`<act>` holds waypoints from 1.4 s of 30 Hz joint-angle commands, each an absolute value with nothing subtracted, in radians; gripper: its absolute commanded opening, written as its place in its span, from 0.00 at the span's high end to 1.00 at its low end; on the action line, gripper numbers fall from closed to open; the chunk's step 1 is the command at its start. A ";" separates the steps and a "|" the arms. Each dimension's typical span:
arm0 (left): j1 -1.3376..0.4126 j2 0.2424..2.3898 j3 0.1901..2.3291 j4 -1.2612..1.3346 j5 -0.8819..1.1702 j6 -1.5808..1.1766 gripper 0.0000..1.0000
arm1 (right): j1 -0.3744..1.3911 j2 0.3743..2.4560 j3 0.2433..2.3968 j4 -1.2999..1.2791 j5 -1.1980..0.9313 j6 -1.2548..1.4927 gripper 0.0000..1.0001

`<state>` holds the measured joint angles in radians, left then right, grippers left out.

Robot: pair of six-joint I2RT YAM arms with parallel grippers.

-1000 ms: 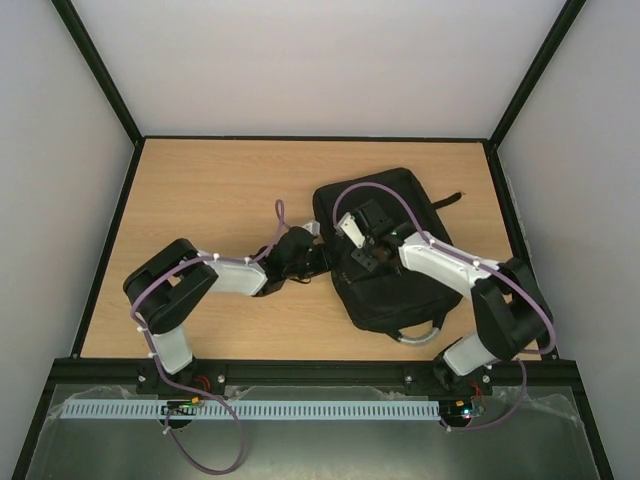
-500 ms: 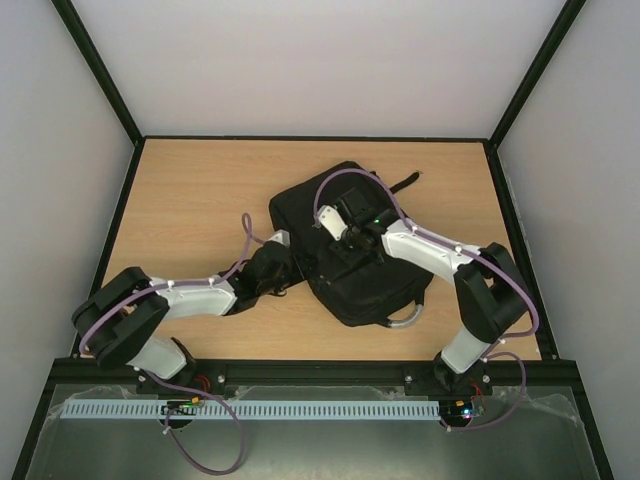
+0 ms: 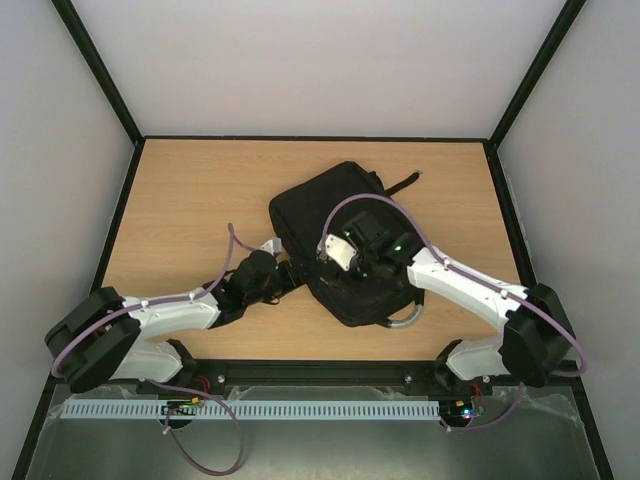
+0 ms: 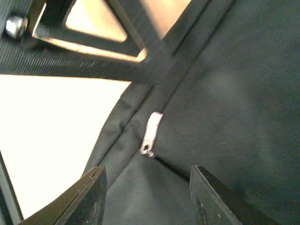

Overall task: Pack the student bag
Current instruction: Zip the student bag at the center of the board.

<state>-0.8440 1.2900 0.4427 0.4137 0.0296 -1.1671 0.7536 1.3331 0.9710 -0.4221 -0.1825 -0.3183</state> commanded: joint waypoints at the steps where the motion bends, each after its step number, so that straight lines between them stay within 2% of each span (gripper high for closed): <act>1: -0.854 1.335 0.441 0.458 0.037 -1.213 0.31 | 0.788 1.376 0.944 -0.495 -0.209 -0.326 0.49; 5: -0.856 1.375 0.417 0.527 0.022 -1.252 0.37 | 0.809 1.414 0.957 -0.489 -0.202 -0.324 0.49; 14: -0.858 1.423 0.423 0.555 0.016 -1.261 0.43 | 0.838 1.514 1.004 -0.456 -0.173 -0.314 0.51; 21: -0.862 1.449 0.414 0.586 0.017 -1.271 0.61 | 0.853 1.580 1.021 -0.397 -0.133 -0.270 0.63; 26: -0.867 1.461 0.412 0.595 0.011 -1.272 0.68 | 0.856 1.597 1.018 -0.366 -0.056 -0.224 0.75; 31: -0.871 1.479 0.411 0.602 0.010 -1.276 0.74 | 0.856 1.610 1.023 -0.342 0.027 -0.179 0.76; 40: -0.872 1.474 0.398 0.614 -0.003 -1.287 0.78 | 0.856 1.650 1.027 -0.356 0.059 -0.162 0.78; 42: -0.872 1.466 0.394 0.609 -0.010 -1.286 0.79 | 0.856 1.658 1.031 -0.363 0.046 -0.160 0.82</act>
